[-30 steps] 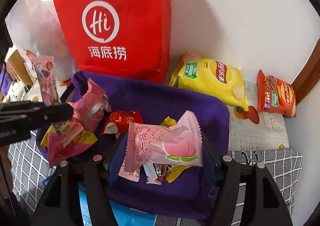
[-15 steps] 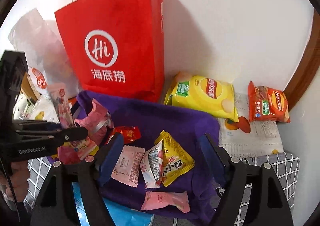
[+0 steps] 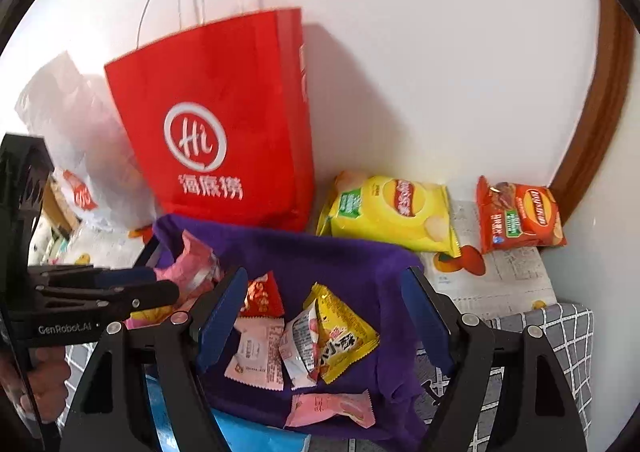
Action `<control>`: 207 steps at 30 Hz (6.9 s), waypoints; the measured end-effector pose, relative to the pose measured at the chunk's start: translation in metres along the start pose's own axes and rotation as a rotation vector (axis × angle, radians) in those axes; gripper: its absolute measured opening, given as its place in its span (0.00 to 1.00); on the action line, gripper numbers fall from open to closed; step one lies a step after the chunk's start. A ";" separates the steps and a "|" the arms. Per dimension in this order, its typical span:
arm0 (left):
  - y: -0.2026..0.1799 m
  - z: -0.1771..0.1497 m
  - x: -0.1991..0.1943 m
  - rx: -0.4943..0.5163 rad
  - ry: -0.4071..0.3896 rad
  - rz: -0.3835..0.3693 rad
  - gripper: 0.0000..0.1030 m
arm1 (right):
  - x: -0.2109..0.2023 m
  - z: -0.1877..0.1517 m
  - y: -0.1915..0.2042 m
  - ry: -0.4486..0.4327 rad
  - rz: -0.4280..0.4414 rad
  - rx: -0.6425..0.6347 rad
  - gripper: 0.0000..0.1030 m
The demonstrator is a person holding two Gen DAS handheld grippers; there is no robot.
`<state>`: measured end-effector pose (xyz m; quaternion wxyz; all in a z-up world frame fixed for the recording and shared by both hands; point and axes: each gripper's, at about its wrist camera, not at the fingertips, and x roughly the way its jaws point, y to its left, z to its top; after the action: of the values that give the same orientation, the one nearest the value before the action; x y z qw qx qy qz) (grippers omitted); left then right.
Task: Organize snacks
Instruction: 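Lower both grippers and open them to drop the packets onto the cloth, then withdraw both tools from the cloth toward the loose snacks by the tissue pack, then grasp the green snack bag with the right gripper while the left grasps the dark blue packet, then carry the green snack bag and dark blue packet over the purple cloth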
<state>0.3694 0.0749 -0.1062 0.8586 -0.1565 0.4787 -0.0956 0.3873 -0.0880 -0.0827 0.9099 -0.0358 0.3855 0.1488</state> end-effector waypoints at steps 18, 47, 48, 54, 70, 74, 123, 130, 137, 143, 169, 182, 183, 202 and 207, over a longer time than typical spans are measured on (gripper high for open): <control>-0.044 -0.010 -0.070 0.167 -0.195 0.090 0.43 | -0.088 -0.040 -0.018 0.034 -0.050 0.105 0.77; 0.000 -0.152 -0.143 0.119 -0.119 0.193 0.55 | -0.144 -0.184 0.082 0.112 0.173 0.022 0.66; 0.004 -0.155 -0.143 0.112 -0.116 0.198 0.55 | -0.138 -0.190 0.089 0.122 0.193 0.012 0.66; 0.029 -0.178 -0.144 0.083 -0.091 0.238 0.55 | -0.101 -0.220 0.119 0.171 0.260 -0.034 0.66; 0.048 -0.197 -0.131 0.081 -0.046 0.191 0.55 | -0.075 -0.239 0.135 0.164 0.180 -0.118 0.58; 0.041 -0.197 -0.123 0.092 -0.037 0.136 0.55 | -0.095 -0.236 0.122 0.117 0.169 -0.069 0.57; -0.042 -0.227 -0.016 0.355 0.027 0.192 0.56 | -0.100 -0.235 -0.022 0.035 -0.040 0.135 0.72; -0.027 -0.234 -0.027 0.346 0.028 0.162 0.62 | -0.115 -0.226 -0.026 -0.041 -0.036 0.075 0.82; -0.036 -0.239 -0.020 0.374 -0.015 0.203 0.73 | -0.077 -0.222 -0.033 0.039 0.021 0.104 0.82; -0.035 -0.240 -0.022 0.366 -0.034 0.214 0.64 | -0.058 -0.229 -0.029 0.107 0.036 0.105 0.73; -0.012 -0.233 -0.092 0.223 -0.067 0.085 0.48 | -0.132 -0.221 0.004 0.051 0.057 0.186 0.55; -0.017 -0.227 -0.131 0.189 -0.088 0.022 0.48 | -0.174 -0.201 0.041 0.007 0.041 0.133 0.55; -0.019 -0.227 -0.133 0.191 -0.087 0.020 0.48 | -0.175 -0.199 0.043 0.008 0.039 0.131 0.55; -0.043 -0.159 -0.144 0.210 -0.157 0.021 0.48 | -0.156 -0.133 0.031 0.016 0.041 0.132 0.55; -0.045 -0.128 -0.138 0.220 -0.164 0.043 0.48 | -0.139 -0.110 0.025 -0.002 0.044 0.142 0.55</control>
<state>0.1874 0.0533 -0.0442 0.9086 -0.0584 0.3968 -0.1162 0.2121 -0.1180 -0.0591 0.9071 0.0378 0.3947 0.1412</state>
